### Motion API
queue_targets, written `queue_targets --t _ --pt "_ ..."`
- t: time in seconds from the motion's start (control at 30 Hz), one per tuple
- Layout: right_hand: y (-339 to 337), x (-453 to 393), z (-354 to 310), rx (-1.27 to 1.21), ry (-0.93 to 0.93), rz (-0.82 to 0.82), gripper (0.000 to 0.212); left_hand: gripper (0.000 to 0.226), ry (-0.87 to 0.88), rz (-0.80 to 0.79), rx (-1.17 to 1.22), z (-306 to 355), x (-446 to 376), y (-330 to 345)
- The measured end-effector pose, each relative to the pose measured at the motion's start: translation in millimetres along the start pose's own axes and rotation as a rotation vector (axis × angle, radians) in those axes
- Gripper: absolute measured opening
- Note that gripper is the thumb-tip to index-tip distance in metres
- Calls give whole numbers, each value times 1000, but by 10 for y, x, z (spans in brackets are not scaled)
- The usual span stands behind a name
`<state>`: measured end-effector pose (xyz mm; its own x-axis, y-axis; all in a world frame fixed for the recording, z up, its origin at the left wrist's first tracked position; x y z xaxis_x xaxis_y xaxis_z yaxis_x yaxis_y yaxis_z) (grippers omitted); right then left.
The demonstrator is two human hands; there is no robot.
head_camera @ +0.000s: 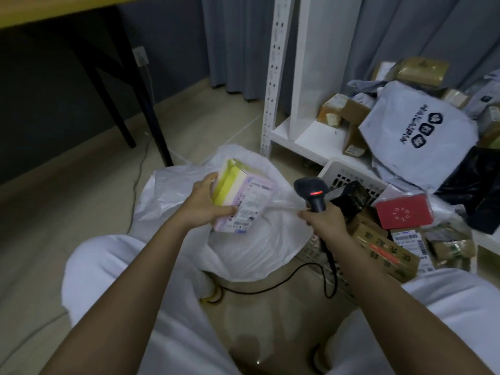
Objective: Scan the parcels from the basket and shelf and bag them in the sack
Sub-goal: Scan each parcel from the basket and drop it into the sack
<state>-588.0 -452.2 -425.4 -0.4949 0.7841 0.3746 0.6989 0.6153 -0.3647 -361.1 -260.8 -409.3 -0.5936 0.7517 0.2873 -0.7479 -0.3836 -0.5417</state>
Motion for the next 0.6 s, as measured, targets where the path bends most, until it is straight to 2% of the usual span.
queue_targets --t 0.1,0.23,0.3,0.37,0.47,0.53,0.6 --pt "160 -198 -39 194 -80 16 31 110 51 -195 -337 -79 44 103" --pt "399 -491 -148 600 -254 -14 42 110 82 -328 -711 -181 -66 323" --pt "515 -614 -149 822 -282 -16 34 110 66 -356 -793 -215 -191 422" --pt "577 -719 -155 913 -279 2 26 108 51 -361 -880 -231 -326 506" --pt "590 -871 -207 786 -211 -1 20 107 28 -345 -1041 -286 -493 594" --pt "564 -940 -331 518 -182 30 13 105 13 -286 -1116 -329 -639 584" --pt "506 -962 -504 130 -167 92 8 102 -7 -161 -1177 -341 -805 493"
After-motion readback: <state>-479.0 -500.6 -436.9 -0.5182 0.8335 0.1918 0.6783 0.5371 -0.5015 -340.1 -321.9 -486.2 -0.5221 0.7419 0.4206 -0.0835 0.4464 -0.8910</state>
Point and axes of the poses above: each hand's wrist, its own x-axis away from the middle knuckle, its own y-axis out of the palm, z = x × y, the point moved 5 cm from there along -x, towards the middle knuckle, and after that the axes turned 6 degrees about -z, right-handed, at the moved point
